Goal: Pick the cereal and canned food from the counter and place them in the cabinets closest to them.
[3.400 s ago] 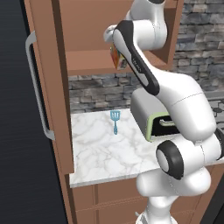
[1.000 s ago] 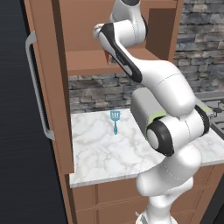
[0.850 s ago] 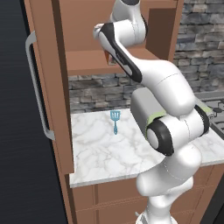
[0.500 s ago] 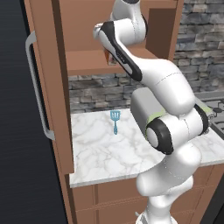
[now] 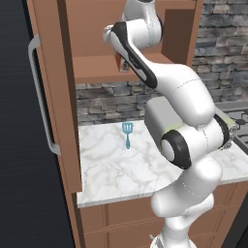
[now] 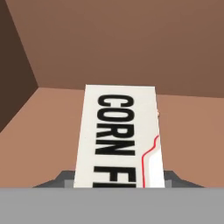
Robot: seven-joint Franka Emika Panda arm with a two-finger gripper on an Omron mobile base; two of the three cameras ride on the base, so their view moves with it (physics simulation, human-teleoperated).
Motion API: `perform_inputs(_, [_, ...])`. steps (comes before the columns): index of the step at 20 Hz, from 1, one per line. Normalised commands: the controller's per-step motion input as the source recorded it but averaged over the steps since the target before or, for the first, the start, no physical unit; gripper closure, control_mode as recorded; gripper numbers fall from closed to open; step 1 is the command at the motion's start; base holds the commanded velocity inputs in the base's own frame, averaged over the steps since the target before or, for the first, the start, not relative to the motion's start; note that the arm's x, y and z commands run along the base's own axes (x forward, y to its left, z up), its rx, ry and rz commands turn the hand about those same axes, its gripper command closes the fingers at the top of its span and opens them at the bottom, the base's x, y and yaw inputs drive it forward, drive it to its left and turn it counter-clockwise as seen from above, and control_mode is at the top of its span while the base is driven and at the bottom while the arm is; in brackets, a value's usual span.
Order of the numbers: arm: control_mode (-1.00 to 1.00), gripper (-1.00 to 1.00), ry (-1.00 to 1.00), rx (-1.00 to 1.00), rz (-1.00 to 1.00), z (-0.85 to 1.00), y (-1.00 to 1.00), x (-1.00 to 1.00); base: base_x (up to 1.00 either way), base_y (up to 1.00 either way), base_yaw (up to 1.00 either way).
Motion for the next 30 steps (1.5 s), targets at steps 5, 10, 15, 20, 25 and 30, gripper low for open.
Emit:
perform_inputs(5, [-1.00, 1.00, 0.00, 0.00, 0.00, 0.00, 0.11, 0.20, 0.00, 0.00, 0.00])
perform_inputs(10, [-1.00, 1.00, 0.00, 0.00, 0.00, 0.00, 0.12, 0.21, 0.00, 0.00, 0.00])
perform_inputs(15, [-1.00, 1.00, 0.00, 0.00, 0.00, 0.00, 0.05, 0.22, 0.00, 0.00, 0.00])
perform_inputs(20, [-1.00, -1.00, 0.00, 0.00, 0.00, 0.00, 0.01, 0.07, 0.00, 0.00, 0.00])
perform_inputs(25, [-1.00, -1.00, 0.00, 0.00, 0.00, 0.00, 0.00, 0.00, 0.00, 0.00, 0.00])
perform_inputs(30, [-1.00, -1.00, 0.00, 0.01, 0.00, 0.06, 0.00, 0.00, 0.00, 0.00, 0.00])
